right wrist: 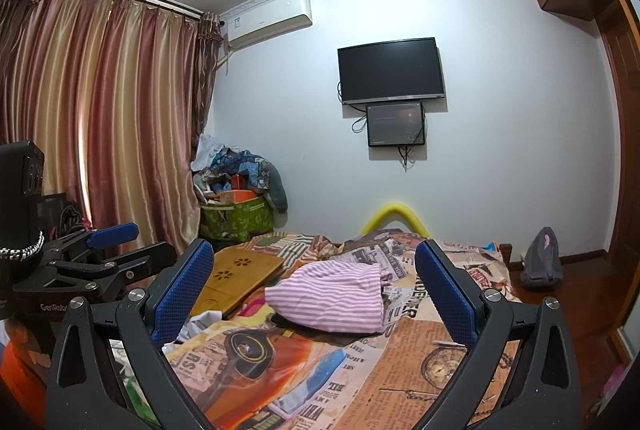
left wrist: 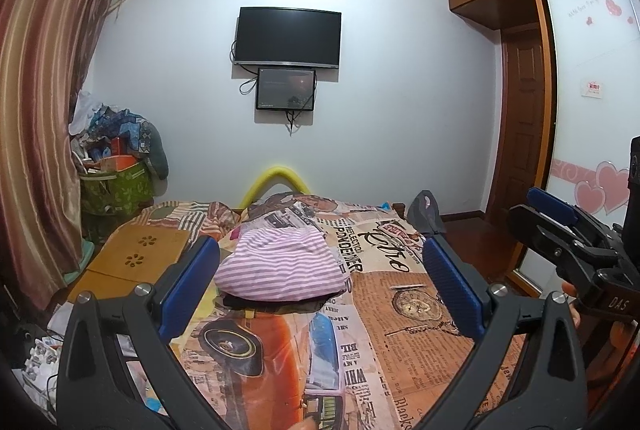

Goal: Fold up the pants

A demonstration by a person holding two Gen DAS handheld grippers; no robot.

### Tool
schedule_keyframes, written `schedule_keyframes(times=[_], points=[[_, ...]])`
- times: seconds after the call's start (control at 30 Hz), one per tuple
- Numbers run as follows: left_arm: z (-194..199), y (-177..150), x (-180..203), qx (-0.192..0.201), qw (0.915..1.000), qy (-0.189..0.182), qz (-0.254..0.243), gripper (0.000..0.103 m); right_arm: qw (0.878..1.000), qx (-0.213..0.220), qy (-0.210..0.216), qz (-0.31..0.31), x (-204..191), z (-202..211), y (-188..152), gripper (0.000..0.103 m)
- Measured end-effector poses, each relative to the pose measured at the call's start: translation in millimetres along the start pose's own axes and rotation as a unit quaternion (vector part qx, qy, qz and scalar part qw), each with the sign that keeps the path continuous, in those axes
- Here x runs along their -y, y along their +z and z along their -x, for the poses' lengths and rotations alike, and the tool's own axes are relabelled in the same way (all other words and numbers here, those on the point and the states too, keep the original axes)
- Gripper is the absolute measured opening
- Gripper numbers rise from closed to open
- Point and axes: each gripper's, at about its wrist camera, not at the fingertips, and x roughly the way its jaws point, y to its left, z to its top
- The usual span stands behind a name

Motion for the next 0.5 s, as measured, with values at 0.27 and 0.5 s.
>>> schedule_keyframes(times=[0.27,0.5], points=[[-0.5,-0.2,0.7,-0.002,1.0,-0.002,-0.002,0.103,1.0,-0.003,-0.004,-0.001,3.5,1.3,0.7,0.101],[-1.4,-2.4,1.6,-0.004,1.0,-0.004,-0.003,0.103,1.0,-0.005,-0.004,-0.002,5.1,1.8,-0.4,0.101]])
